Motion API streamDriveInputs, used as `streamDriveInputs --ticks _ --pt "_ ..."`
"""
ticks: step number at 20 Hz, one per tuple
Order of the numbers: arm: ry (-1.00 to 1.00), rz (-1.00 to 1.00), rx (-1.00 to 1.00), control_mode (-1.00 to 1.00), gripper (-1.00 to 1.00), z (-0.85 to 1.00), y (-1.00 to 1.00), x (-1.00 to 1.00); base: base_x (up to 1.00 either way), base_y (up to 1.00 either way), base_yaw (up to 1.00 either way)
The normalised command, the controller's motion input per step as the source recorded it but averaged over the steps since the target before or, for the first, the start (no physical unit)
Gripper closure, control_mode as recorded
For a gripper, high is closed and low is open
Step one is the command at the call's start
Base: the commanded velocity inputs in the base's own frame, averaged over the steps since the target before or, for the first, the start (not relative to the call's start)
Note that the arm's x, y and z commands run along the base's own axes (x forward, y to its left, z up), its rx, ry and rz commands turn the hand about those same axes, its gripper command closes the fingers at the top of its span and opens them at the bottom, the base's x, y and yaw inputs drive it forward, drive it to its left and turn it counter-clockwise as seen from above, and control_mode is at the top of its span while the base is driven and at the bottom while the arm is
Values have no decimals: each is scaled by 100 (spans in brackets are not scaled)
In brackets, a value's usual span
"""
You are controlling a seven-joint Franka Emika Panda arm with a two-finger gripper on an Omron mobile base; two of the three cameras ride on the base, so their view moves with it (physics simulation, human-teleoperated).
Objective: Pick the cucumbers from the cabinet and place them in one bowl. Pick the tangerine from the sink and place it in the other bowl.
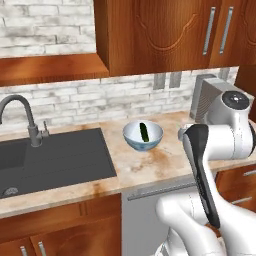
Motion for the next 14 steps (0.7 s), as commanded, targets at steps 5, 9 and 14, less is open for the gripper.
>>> streamDriveInputs --ticks 5,9,14 --pt "0 0 0 100 100 0 0 0 69 6 -5" --pt "0 0 0 100 100 0 0 0 31 5 -7" --pt "0 0 0 100 100 0 0 0 0 0 0"
